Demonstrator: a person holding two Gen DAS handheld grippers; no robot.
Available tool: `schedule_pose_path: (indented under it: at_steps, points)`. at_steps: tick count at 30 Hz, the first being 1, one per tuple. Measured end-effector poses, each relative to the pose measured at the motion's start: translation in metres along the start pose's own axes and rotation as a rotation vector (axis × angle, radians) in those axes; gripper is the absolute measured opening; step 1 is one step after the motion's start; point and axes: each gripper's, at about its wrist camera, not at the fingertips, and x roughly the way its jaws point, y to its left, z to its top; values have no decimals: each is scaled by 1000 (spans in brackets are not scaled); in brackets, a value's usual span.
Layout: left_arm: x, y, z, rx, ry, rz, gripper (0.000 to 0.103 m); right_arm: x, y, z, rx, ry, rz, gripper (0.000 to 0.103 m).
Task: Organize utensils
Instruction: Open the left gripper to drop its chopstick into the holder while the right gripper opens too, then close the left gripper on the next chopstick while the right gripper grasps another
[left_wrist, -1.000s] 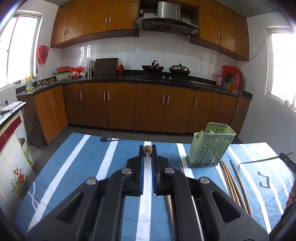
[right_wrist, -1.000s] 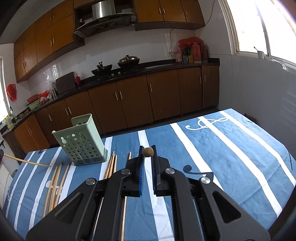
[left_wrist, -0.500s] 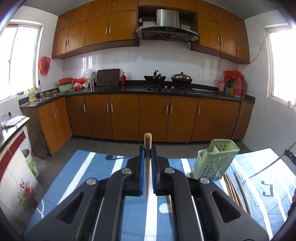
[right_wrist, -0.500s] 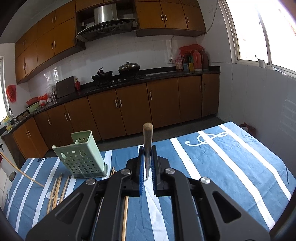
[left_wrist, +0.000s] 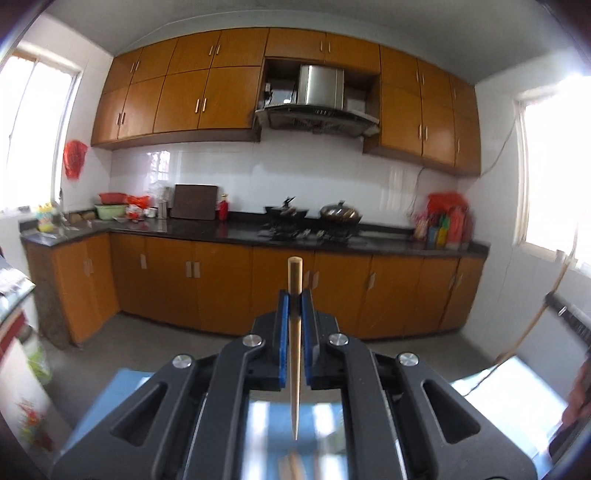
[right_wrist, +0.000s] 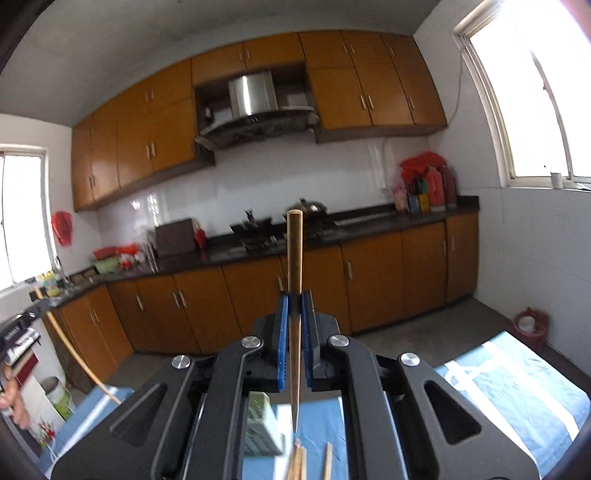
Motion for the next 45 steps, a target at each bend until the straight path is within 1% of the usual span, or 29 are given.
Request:
schedule_pose_path:
  at_steps: [2, 5, 9, 14, 18, 23, 25, 27, 28, 29, 31, 35, 39, 40, 42, 44, 45]
  points:
    - [7, -8, 8, -31, -15, -20, 8, 8, 9, 0, -8, -19, 19, 8]
    - [21, -27, 15, -53, -46, -46, 8, 24, 18, -5, -8, -20, 48, 8]
    - [40, -44, 8, -72, -57, -72, 8, 42, 22, -17, -9, 2, 59, 8]
    - [69, -56, -22, -79, 20, -83, 8, 62, 20, -41, -3, 82, 56, 8]
    - [85, -55, -48, -72, 80, -82, 8, 69, 19, -57, 8, 136, 52, 8]
    - [99, -49, -74, -67, 157, -75, 8, 71, 14, -70, 28, 184, 44, 8]
    - [101, -46, -78, -73, 176, -70, 10, 70, 13, -72, 33, 192, 41, 8]
    - [100, -44, -78, -79, 184, -64, 22, 67, 13, -71, 32, 197, 36, 10]
    - [97, -41, -77, -80, 182, -62, 25, 65, 13, -70, 32, 195, 34, 16]
    - [94, -39, -76, -81, 178, -60, 27, 62, 11, -68, 33, 189, 30, 28]
    - [86, -35, -73, -79, 169, -54, 29, 52, 7, -63, 33, 166, 21, 41]
    - [68, -29, -69, -87, 160, -46, 32, 33, -1, -58, 32, 153, 1, 41]
    - [41, -15, -71, -96, 162, -35, 34, 10, -18, -67, 34, 182, -49, 41]
    - [33, -11, -74, -93, 167, -29, 35, 5, -23, -72, 29, 199, -70, 41]
    - [19, -3, -83, -76, 180, -11, 40, -1, -32, -86, 8, 253, -110, 41]
    - [8, 7, -97, -59, 205, 12, 45, -2, -41, -105, -6, 325, -131, 41]
    - [4, 13, -108, -49, 228, 26, 47, -1, -46, -122, -6, 389, -137, 41]
